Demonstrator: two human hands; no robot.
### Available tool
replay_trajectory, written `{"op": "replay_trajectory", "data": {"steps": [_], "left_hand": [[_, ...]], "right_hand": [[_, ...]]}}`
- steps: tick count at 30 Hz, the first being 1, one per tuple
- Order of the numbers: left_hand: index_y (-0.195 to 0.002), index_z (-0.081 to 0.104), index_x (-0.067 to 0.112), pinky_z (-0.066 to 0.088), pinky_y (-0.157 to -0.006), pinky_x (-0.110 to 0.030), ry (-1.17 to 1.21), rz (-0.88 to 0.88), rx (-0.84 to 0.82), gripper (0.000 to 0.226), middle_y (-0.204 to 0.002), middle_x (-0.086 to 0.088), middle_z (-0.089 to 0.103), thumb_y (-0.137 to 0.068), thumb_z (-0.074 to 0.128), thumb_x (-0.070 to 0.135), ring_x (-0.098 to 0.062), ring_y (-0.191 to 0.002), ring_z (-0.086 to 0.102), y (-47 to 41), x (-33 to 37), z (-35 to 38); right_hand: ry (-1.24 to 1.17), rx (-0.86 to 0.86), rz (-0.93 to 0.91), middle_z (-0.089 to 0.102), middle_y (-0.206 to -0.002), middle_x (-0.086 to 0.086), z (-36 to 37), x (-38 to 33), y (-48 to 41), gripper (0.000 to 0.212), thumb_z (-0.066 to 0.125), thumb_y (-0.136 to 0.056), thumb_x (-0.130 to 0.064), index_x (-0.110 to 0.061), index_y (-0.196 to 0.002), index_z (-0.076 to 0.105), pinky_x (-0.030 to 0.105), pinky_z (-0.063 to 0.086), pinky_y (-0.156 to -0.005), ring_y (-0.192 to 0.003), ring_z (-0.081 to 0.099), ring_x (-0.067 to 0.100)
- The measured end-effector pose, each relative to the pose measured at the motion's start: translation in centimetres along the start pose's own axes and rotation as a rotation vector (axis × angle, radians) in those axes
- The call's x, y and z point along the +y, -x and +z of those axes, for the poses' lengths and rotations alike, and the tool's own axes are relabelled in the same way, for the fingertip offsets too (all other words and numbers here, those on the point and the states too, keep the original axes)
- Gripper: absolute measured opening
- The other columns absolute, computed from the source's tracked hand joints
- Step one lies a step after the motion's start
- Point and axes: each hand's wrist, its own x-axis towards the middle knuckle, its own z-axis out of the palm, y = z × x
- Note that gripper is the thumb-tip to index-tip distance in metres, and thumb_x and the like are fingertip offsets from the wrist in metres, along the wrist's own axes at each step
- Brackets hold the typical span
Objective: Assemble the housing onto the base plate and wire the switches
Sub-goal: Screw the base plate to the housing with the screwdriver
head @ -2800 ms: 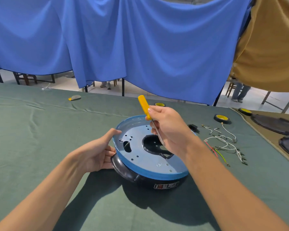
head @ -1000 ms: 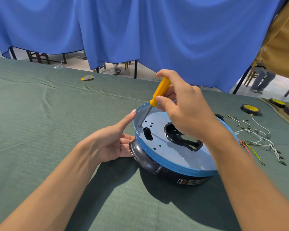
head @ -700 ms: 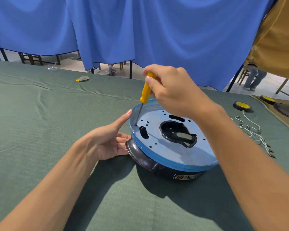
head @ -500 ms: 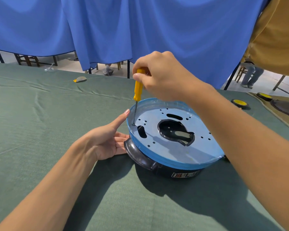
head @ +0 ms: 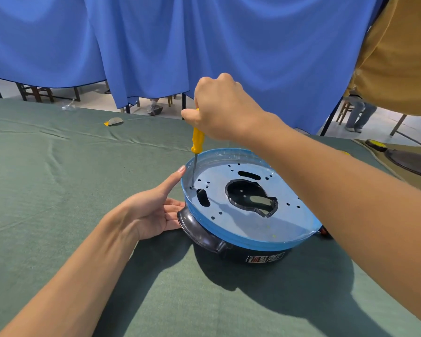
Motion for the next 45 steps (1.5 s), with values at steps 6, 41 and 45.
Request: {"op": "replay_trajectory", "data": {"steps": [6,41,45], "left_hand": [[-0.098,0.062,-0.011,0.058,-0.054,-0.032,-0.013,0.002,0.009,0.084,-0.075,-0.02,0.07,-0.057,0.077,0.061,-0.027,-0.059,0.069,0.0,-0.1,0.0],[-0.105,0.062,-0.011,0.059,-0.058,-0.034,-0.014,0.011,0.01,0.087,-0.085,-0.022,0.066,-0.058,0.077,0.06,-0.029,-0.063,0.068,0.4,-0.1,0.1],[-0.103,0.062,-0.011,0.058,-0.056,-0.033,-0.016,0.016,0.016,0.086,-0.08,-0.021,0.066,-0.057,0.077,0.06,-0.028,-0.061,0.067,0.4,-0.1,0.1]], "right_hand": [[0.131,-0.022,0.13,0.032,-0.068,-0.004,-0.1,0.8,0.3,0.052,0.044,-0.09,-0.065,-0.024,-0.062,0.03,0.03,0.022,-0.051,-0.072,0.041,0.026],[0.097,-0.34,-0.212,0.042,-0.076,-0.008,-2.0,0.0,1.1,0.024,0.052,-0.095,-0.04,-0.018,-0.105,0.052,0.027,0.026,-0.052,-0.071,0.045,0.012],[0.155,-0.302,-0.112,0.038,-0.076,-0.006,-1.4,-0.3,1.3,0.037,0.045,-0.095,-0.055,-0.018,-0.099,0.044,0.03,0.029,-0.054,-0.069,0.043,0.015]]}}
